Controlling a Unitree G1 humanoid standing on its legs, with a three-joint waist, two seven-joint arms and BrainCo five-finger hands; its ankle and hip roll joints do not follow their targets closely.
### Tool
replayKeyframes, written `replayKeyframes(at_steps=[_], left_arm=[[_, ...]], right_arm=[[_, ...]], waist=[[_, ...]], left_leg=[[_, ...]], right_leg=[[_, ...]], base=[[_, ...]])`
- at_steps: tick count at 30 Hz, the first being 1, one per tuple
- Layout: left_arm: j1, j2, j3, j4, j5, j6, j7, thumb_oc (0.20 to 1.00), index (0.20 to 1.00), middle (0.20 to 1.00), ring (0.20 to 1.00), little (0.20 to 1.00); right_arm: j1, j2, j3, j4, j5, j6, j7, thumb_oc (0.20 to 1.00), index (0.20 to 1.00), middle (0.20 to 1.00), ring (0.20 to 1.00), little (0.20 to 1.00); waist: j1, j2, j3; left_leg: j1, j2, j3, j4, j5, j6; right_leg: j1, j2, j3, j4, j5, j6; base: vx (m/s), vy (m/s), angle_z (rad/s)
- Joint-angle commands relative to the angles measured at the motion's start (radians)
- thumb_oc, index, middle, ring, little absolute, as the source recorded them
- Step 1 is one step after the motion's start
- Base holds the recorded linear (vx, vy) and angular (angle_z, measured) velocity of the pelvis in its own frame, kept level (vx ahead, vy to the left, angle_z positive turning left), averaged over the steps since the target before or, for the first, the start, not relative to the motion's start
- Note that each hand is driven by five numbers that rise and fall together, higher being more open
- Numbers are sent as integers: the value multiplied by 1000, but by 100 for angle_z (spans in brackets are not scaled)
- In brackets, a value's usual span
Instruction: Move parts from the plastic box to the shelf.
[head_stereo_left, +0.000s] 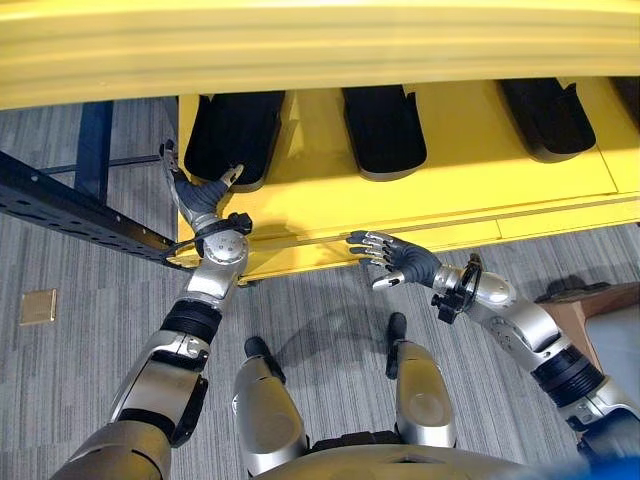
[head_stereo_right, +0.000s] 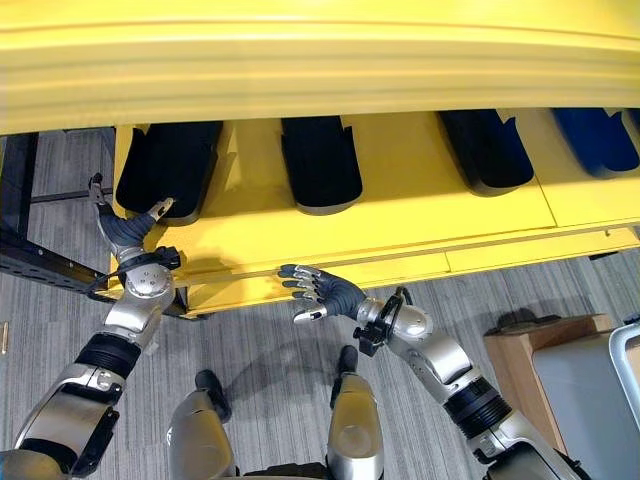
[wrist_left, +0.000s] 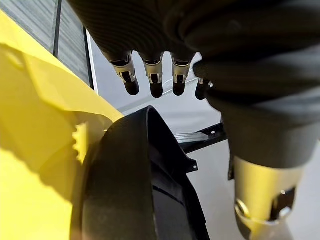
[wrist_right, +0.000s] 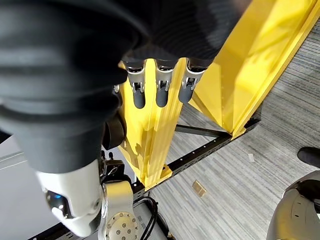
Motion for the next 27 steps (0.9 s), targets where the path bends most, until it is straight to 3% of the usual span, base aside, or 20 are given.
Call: replayKeyframes(at_steps=[1,3,11,27], left_arm=[[-56,31,-10,9,-25,-83,-73,1000,1000,1000,1000,1000],[-56,22,-27,0,-20,-100,-120,1000,1000,1000,1000,1000],[-40,0,-59,-3,12,-106,-126,1000,1000,1000,1000,1000],[-14,-52,-54,3,-5,-91,-31,1000,1000,1000,1000,1000]], right_arm=[[-35,15,-12,-45,2,-37,7,1000,1000,1000,1000,1000],[-35,18,-20,-45,3,-32,10,1000,1000,1000,1000,1000],[-34,30,-16,-27,-11,-53,15,1000,1000,1000,1000,1000],[-38,60,-18,-27,-21,-56,-15,1000,1000,1000,1000,1000]], waist=[[9,-13,-15],[8,-14,-15],[9,-18,-11],[22,-24,-1]], left_leg=[[-18,-4,8,37,12,24],[-18,-5,11,38,9,27],[-23,-10,11,48,0,34],[-36,-8,-3,57,-5,33]], right_leg=[[14,-23,-67,115,-77,-24],[14,-22,-67,114,-77,-24],[13,-18,-63,114,-76,-25],[16,-17,-75,115,-78,-24]], base=[[0,0,0],[0,0,0],[0,0,0],[-1,-1,0]])
